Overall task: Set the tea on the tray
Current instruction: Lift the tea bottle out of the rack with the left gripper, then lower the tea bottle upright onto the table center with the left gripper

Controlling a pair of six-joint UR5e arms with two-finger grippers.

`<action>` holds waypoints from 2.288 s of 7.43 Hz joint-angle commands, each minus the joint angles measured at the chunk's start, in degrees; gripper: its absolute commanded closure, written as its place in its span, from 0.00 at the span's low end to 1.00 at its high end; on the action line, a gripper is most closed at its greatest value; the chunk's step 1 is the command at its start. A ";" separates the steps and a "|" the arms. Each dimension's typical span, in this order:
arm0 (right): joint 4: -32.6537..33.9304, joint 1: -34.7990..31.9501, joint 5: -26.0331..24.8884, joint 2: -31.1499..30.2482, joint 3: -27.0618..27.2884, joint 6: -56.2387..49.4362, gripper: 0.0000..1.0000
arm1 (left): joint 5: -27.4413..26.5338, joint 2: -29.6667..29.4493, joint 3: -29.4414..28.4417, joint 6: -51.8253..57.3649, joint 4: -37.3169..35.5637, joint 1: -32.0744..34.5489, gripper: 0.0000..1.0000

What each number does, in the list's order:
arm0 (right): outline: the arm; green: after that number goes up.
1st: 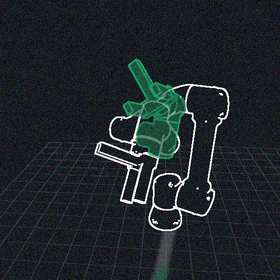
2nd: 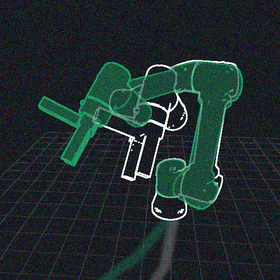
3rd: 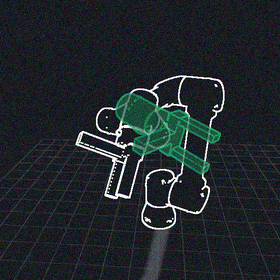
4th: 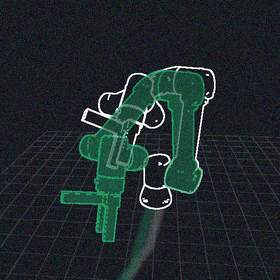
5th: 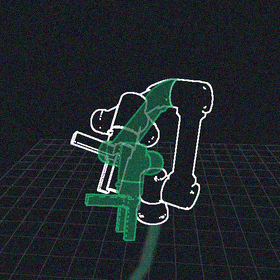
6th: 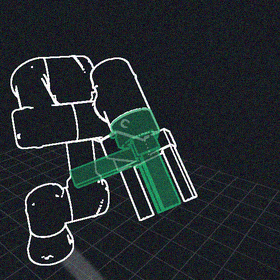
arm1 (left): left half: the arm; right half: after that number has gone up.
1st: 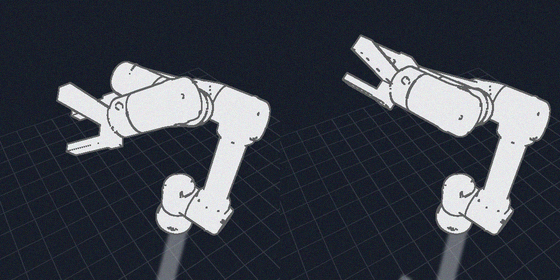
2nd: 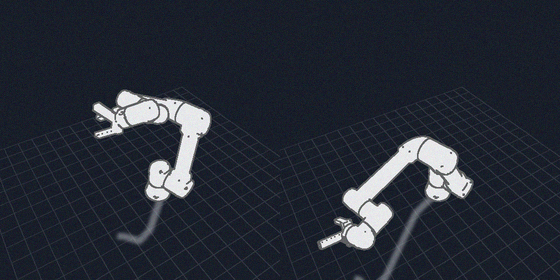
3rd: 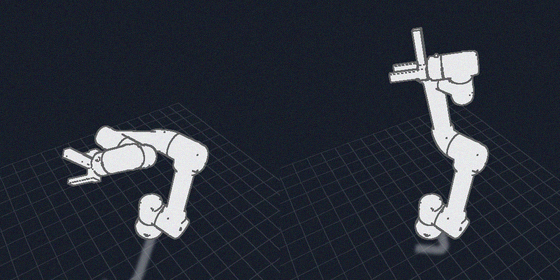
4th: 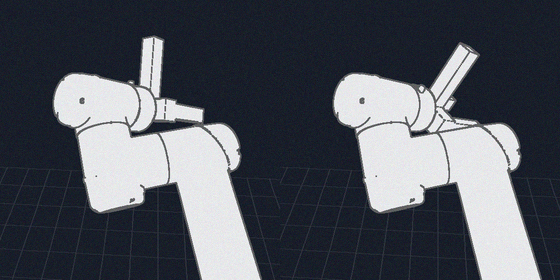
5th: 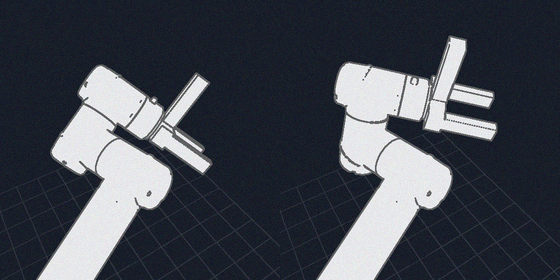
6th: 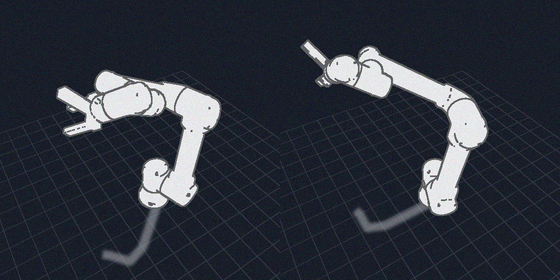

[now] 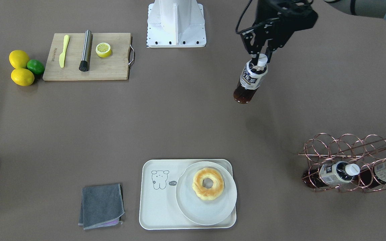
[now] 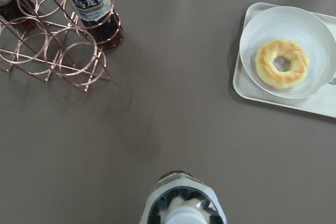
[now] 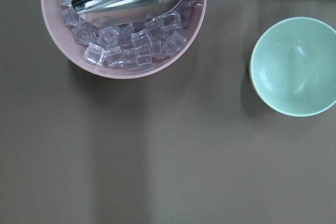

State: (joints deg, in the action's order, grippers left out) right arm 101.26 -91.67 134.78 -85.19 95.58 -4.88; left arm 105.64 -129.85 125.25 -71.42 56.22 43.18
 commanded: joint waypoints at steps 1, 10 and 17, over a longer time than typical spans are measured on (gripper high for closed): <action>-0.09 0.00 -0.13 -0.68 -0.04 -0.21 0.00 | -5.25 -10.92 -9.03 -8.45 -0.94 -7.56 1.00; -0.01 0.00 -0.22 -1.03 -0.05 -0.13 0.00 | -13.70 -14.38 -19.78 -15.94 10.05 -20.33 1.00; -0.09 0.00 -0.04 -1.21 -0.31 -0.04 0.00 | -14.85 -14.11 -20.14 -16.21 10.05 -20.86 0.82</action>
State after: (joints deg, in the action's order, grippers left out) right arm 101.16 -91.67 134.72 -86.36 95.50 -4.96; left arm 91.33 -143.82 105.08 -87.65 66.27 22.45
